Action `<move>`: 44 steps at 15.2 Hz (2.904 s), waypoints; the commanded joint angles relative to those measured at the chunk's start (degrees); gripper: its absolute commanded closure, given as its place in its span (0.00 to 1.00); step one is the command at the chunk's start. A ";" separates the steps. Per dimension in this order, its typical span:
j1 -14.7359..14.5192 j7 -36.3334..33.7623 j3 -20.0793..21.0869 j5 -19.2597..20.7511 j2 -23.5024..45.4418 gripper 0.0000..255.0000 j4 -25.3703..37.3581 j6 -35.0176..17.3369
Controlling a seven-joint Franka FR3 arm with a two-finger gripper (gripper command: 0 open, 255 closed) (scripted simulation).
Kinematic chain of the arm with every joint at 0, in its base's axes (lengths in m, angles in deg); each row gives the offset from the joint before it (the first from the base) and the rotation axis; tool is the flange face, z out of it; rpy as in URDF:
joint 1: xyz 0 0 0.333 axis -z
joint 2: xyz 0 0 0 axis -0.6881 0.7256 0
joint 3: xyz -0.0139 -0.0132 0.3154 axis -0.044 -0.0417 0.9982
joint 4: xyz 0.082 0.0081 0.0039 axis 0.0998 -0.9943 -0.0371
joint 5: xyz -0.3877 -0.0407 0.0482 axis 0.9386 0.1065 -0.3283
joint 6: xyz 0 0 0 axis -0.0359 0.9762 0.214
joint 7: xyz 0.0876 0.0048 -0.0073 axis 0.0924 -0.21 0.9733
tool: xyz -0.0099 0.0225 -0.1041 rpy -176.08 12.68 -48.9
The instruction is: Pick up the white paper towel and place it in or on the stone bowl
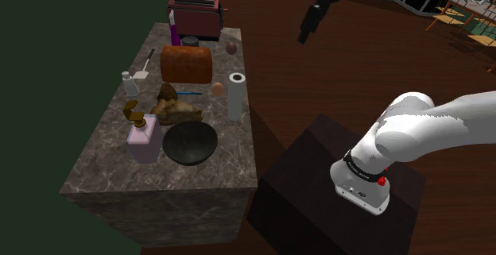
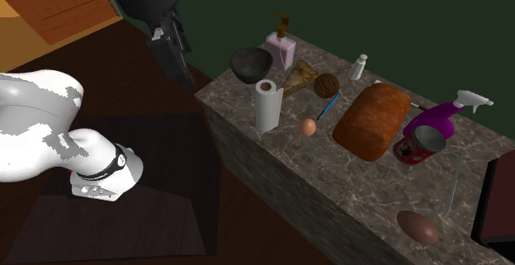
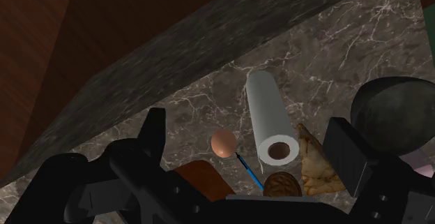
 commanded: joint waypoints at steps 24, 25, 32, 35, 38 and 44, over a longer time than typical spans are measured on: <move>-3.53 -7.13 8.69 -4.25 28.63 0.00 -5.77 -37.69; -3.52 -7.18 8.76 -4.19 29.20 0.00 -6.03 -38.51; -3.49 -7.34 8.94 -4.01 30.71 0.00 -6.64 -40.63; -3.49 -7.34 8.94 -4.01 30.70 0.00 -6.64 -40.62; -3.49 -7.34 8.94 -4.01 30.69 1.00 -6.63 -40.61; -3.49 -7.33 8.94 -4.01 30.70 1.00 -6.64 -40.62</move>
